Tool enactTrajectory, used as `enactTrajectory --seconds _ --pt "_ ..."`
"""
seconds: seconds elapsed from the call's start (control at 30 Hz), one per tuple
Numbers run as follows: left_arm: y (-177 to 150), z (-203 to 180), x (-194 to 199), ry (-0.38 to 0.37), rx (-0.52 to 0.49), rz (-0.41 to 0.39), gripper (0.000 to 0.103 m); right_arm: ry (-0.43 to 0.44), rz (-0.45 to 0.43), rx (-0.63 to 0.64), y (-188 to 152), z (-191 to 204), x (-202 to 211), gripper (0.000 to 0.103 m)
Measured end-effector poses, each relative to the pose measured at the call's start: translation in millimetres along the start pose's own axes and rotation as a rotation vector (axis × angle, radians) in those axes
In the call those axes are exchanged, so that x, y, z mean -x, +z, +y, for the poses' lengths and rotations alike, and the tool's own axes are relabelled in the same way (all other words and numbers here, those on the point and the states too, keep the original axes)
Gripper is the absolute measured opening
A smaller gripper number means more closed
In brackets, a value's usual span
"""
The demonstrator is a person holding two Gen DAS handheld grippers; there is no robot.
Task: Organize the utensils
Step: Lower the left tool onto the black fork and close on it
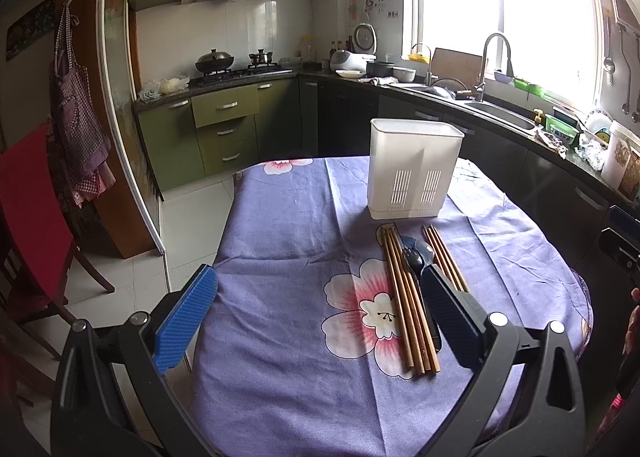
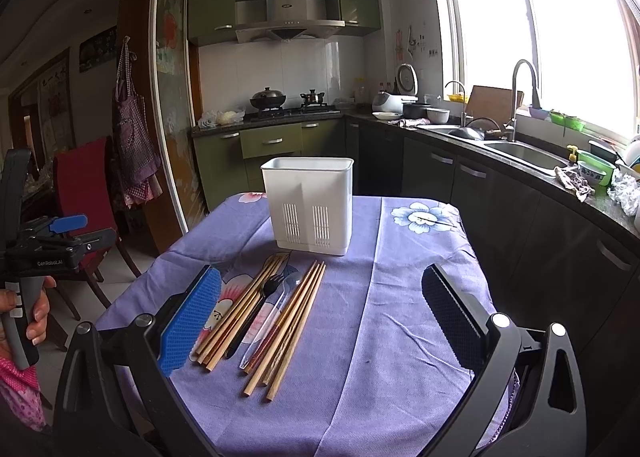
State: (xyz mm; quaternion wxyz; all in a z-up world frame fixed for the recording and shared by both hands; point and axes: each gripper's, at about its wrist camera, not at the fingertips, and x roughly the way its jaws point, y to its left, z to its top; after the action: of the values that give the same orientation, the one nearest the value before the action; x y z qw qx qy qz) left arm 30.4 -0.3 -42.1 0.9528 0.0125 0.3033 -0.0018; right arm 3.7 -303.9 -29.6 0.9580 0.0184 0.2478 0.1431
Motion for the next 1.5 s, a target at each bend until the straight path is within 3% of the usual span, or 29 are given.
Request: enactTrajectory --seconds 0.2,0.37,0.47,0.53,0.57,0.63,0.77,1.0,1.03,1.1,1.37,1.5 --pt "13 -21 -62 -0.074 -0.023 0.185 0.097 0.037 0.242 -0.089 9 -34 -63 0.099" --pt "23 -47 -108 -0.066 -0.064 0.313 0.097 0.028 0.409 -0.052 11 -42 -118 0.099" --pt "30 -60 -135 -0.096 -0.063 0.404 0.097 0.014 0.48 -0.047 12 -44 -148 0.099" --pt "32 -69 -149 -0.12 -0.054 0.463 0.095 -0.023 0.509 -0.038 15 -49 -164 0.093" --pt "32 -73 -156 -0.139 -0.048 0.494 0.093 -0.041 0.518 -0.038 16 -52 -171 0.09" --pt "32 -83 -167 -0.156 -0.042 0.55 0.073 -0.069 0.529 -0.044 20 -59 -180 0.073" --pt "30 -107 -183 -0.159 -0.066 0.618 0.069 -0.083 0.576 -0.067 23 -72 -196 0.066" --pt "33 -129 -199 -0.158 -0.081 0.684 0.048 -0.102 0.614 -0.011 18 -69 -213 0.041" --pt "32 -130 -202 -0.162 -0.078 0.694 0.04 -0.11 0.613 -0.001 18 -68 -212 0.034" --pt "29 -129 -206 -0.164 -0.068 0.722 0.034 -0.114 0.613 0.01 17 -68 -212 0.028" --pt "21 -128 -210 -0.133 -0.084 0.744 0.029 -0.119 0.6 0.012 18 -74 -206 0.028" --pt "18 -133 -216 -0.13 -0.087 0.765 0.016 -0.113 0.595 0.005 19 -75 -204 0.028"
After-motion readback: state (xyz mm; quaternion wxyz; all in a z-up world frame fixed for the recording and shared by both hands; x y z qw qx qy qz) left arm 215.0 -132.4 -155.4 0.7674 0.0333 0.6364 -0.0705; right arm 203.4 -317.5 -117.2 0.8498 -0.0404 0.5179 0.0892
